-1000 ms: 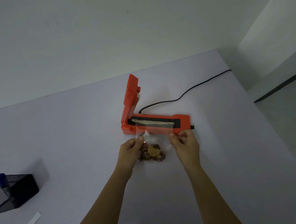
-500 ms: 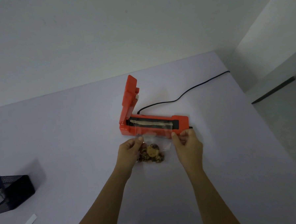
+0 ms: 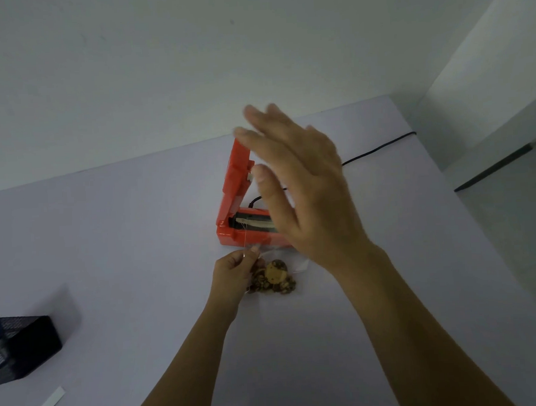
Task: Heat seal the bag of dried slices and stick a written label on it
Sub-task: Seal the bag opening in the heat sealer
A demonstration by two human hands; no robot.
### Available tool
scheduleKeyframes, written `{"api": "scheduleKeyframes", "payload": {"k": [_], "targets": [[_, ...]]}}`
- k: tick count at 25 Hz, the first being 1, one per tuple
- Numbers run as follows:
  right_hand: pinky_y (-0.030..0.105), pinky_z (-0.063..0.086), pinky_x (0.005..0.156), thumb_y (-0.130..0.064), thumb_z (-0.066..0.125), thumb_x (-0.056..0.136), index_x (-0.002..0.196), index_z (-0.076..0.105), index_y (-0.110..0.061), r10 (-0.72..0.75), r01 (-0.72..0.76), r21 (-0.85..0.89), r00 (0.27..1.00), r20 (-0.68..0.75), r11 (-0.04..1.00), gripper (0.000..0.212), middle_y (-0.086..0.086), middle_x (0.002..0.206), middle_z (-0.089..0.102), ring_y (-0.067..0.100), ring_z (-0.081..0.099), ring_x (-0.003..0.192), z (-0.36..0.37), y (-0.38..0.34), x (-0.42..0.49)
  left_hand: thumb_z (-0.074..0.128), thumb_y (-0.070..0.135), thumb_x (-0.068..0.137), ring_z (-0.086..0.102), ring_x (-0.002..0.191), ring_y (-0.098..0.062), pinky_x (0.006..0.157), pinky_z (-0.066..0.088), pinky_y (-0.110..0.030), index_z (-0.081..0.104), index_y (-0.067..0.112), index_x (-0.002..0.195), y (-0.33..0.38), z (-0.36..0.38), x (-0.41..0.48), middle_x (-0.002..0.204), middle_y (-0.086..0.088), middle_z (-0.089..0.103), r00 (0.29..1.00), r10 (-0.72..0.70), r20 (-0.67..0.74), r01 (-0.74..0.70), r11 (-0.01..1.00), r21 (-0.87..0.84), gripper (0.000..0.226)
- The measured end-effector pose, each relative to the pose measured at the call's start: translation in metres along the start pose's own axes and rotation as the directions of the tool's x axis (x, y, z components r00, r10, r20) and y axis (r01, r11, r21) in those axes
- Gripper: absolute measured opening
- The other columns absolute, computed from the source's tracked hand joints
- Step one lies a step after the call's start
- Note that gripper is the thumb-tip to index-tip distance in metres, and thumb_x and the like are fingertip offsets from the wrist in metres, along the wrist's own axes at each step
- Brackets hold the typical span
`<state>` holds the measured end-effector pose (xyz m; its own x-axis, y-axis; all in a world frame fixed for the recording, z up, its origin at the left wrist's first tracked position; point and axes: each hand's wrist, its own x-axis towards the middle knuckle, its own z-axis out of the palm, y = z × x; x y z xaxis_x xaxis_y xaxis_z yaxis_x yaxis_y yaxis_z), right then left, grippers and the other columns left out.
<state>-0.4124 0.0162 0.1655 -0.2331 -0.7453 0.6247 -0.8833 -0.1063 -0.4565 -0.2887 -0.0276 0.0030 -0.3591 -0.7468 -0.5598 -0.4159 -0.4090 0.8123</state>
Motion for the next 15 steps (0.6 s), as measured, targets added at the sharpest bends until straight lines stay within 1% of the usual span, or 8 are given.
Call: {"api": "scheduleKeyframes", "payload": {"k": [1,3,5,6,8,10,13,15], "targets": [[0.044,0.023,0.112,-0.016,0.045,0.095,0.129,0.052,-0.011,-0.073,0.074,-0.023,0.996,0.047,0.997,0.035,0.009,0.139,0.049,0.021,0.037,0.134,0.004,-0.001,0.004,0.055,0.03,0.091,0.065,0.075,-0.014,0.065,0.051,-0.022,0.07,0.005,0.08,0.001,0.001,-0.001,0.077,-0.002,0.07,1.0,0.002,-0.004,-0.002,1.0,0.006,0.031],[0.045,0.021,0.111,-0.021,0.046,0.096,0.129,0.053,-0.014,-0.186,0.194,-0.095,0.978,0.094,0.976,0.035,0.006,0.138,0.051,0.021,0.039,0.133,0.011,0.0,0.01,0.055,0.028,0.092,0.064,0.075,-0.014,0.063,0.049,-0.021,0.07,0.005,0.079,0.001,0.001,-0.001,0.076,-0.002,0.07,1.0,0.001,-0.003,-0.001,1.0,0.01,0.031],[0.044,0.021,0.11,-0.025,0.046,0.095,0.126,0.056,-0.016,-0.232,0.248,-0.15,0.966,0.118,0.957,0.034,0.002,0.133,0.056,0.02,0.043,0.131,0.016,0.004,0.013,0.056,0.029,0.091,0.065,0.078,-0.017,0.066,0.052,-0.025,0.071,0.003,0.08,0.001,0.0,0.0,0.079,-0.005,0.071,1.0,0.001,0.002,-0.001,1.0,0.001,0.032],[0.043,0.021,0.109,-0.026,0.047,0.095,0.123,0.059,-0.015,-0.24,0.26,-0.165,0.962,0.131,0.952,0.033,0.001,0.129,0.06,0.02,0.045,0.129,0.017,0.007,0.014,0.056,0.03,0.091,0.066,0.08,-0.02,0.07,0.054,-0.03,0.071,0.002,0.08,0.0,-0.001,0.0,0.081,-0.007,0.072,1.0,-0.001,0.005,0.001,1.0,-0.002,0.034],[0.043,0.021,0.108,-0.026,0.048,0.093,0.116,0.064,-0.013,-0.239,0.267,-0.183,0.957,0.165,0.946,0.031,0.001,0.122,0.065,0.02,0.049,0.127,0.016,0.014,0.013,0.057,0.033,0.09,0.066,0.08,-0.023,0.074,0.054,-0.036,0.07,0.001,0.081,-0.001,-0.002,0.0,0.082,-0.009,0.072,1.0,0.001,0.009,-0.001,1.0,-0.004,0.036],[0.041,0.022,0.108,-0.025,0.05,0.092,0.112,0.066,-0.011,-0.216,0.251,-0.183,0.957,0.191,0.95,0.029,0.002,0.118,0.067,0.02,0.052,0.124,0.011,0.022,0.006,0.058,0.033,0.09,0.066,0.08,-0.023,0.073,0.054,-0.036,0.07,0.001,0.08,0.0,-0.002,0.0,0.081,-0.01,0.072,1.0,0.007,0.013,-0.007,1.0,-0.012,0.036],[0.039,0.029,0.105,-0.022,0.052,0.092,0.109,0.068,-0.011,-0.144,0.178,-0.182,0.972,0.187,0.967,0.025,0.003,0.112,0.069,0.019,0.056,0.118,-0.002,0.036,-0.012,0.06,0.034,0.088,0.066,0.079,-0.022,0.074,0.054,-0.036,0.07,0.0,0.08,0.001,-0.002,-0.001,0.08,-0.009,0.072,1.0,0.0,0.016,0.001,1.0,-0.029,0.036],[0.035,0.033,0.1,-0.022,0.054,0.092,0.108,0.068,-0.012,-0.08,0.12,-0.214,0.979,0.189,0.969,0.024,0.002,0.109,0.069,0.019,0.057,0.114,-0.011,0.049,-0.029,0.061,0.035,0.087,0.067,0.081,-0.026,0.077,0.055,-0.04,0.07,-0.001,0.081,0.0,-0.004,0.0,0.082,-0.011,0.073,1.0,-0.005,0.018,0.006,0.999,-0.037,0.037]]}}
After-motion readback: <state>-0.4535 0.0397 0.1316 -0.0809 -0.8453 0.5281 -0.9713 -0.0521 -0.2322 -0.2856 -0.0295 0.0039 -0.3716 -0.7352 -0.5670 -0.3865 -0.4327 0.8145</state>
